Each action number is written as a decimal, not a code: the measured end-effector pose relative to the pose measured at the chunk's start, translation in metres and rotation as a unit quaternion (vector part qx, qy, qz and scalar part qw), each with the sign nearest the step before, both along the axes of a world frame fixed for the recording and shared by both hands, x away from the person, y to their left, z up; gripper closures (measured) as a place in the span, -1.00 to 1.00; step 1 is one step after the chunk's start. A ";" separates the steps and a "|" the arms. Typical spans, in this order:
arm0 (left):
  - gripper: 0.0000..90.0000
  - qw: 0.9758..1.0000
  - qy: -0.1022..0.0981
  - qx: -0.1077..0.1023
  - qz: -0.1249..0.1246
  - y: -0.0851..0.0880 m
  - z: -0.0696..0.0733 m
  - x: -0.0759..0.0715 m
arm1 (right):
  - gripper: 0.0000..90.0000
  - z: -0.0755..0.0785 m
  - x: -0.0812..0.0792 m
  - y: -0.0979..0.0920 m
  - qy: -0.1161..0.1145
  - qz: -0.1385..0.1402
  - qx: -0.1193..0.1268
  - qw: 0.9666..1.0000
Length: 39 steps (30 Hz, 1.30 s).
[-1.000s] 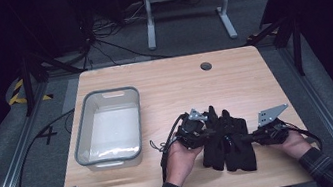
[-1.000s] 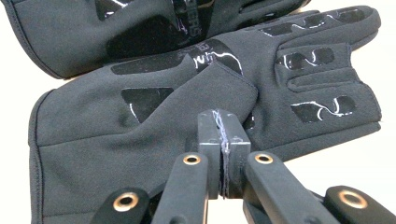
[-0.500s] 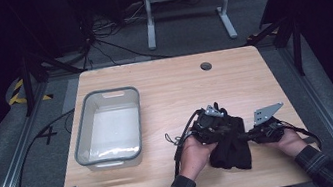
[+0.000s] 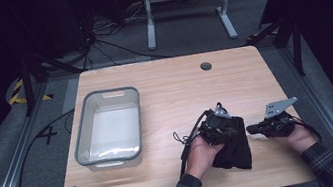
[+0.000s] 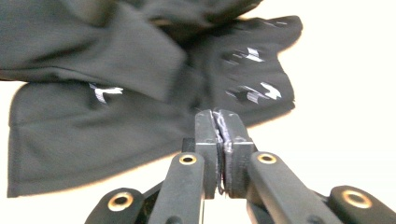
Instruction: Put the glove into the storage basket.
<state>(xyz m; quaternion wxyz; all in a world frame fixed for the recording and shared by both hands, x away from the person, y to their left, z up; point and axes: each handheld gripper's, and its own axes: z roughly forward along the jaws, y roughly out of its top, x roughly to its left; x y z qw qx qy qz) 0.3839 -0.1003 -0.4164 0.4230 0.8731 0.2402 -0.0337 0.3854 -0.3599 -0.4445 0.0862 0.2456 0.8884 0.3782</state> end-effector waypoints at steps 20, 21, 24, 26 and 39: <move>0.99 1.000 -0.025 -0.013 -0.009 0.008 0.013 -0.001 | -0.01 -0.002 0.016 -0.053 0.000 -0.101 0.008 0.995; 0.99 1.000 -0.024 -0.009 -0.004 0.010 0.010 0.000 | -0.06 -0.003 0.017 -0.054 -0.001 -0.107 0.008 0.994; 0.99 1.000 -0.016 0.002 0.002 0.011 0.001 0.004 | -0.22 -0.005 0.018 -0.056 -0.004 -0.119 0.008 0.993; 0.99 1.000 -0.013 0.005 0.003 0.009 -0.004 0.006 | -0.29 -0.006 0.019 -0.056 -0.006 -0.122 0.002 0.993; 0.99 0.999 -0.010 0.020 -0.026 -0.027 -0.017 0.005 | -0.47 -0.014 0.021 -0.053 -0.004 -0.119 -0.010 0.993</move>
